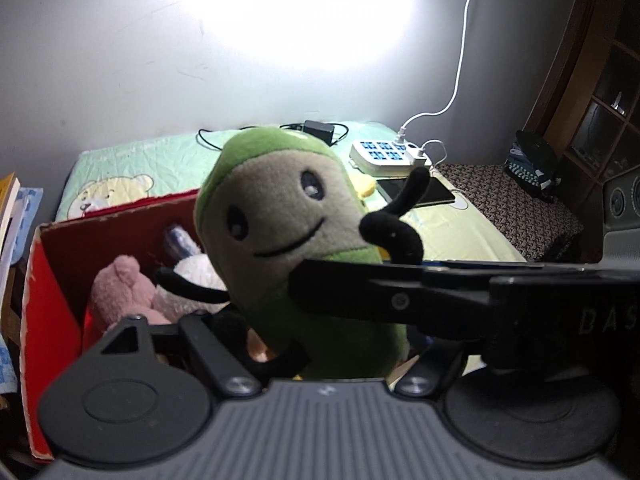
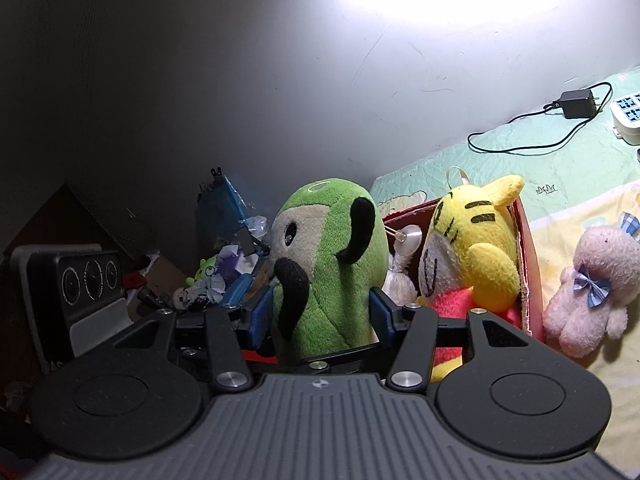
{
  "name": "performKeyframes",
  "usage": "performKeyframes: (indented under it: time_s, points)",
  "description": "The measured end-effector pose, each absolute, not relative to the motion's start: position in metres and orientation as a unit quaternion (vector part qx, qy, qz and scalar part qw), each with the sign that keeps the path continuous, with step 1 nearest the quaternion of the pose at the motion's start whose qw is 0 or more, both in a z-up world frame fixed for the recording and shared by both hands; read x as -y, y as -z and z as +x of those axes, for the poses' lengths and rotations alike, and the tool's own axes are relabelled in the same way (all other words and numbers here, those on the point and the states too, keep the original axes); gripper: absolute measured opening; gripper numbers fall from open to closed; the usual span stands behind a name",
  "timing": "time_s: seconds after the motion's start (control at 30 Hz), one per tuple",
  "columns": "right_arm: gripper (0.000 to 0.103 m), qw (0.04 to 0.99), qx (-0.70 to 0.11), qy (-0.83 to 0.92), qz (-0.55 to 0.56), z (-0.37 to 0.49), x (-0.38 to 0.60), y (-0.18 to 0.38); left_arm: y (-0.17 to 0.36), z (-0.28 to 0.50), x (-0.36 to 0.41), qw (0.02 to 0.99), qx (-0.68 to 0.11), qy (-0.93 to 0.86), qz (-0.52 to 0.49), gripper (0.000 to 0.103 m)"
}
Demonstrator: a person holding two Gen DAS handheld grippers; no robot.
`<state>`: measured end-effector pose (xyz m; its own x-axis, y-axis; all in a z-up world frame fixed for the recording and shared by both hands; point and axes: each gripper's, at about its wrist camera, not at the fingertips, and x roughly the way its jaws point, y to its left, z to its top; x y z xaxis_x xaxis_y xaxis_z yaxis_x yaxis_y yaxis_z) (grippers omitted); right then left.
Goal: Organize objects
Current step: 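Lower the green bean plush into the red box beside the tiger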
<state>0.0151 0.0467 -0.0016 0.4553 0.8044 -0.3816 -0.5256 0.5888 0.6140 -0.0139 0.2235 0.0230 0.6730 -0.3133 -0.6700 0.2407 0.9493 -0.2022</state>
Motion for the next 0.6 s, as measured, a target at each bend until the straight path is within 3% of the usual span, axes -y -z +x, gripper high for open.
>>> performKeyframes:
  time_s: [0.6]
  points:
    - [0.054, 0.812, -0.426, -0.359, 0.176, 0.047, -0.086, 0.035, 0.020, 0.022, -0.236, 0.893, -0.435, 0.109, -0.034, 0.078]
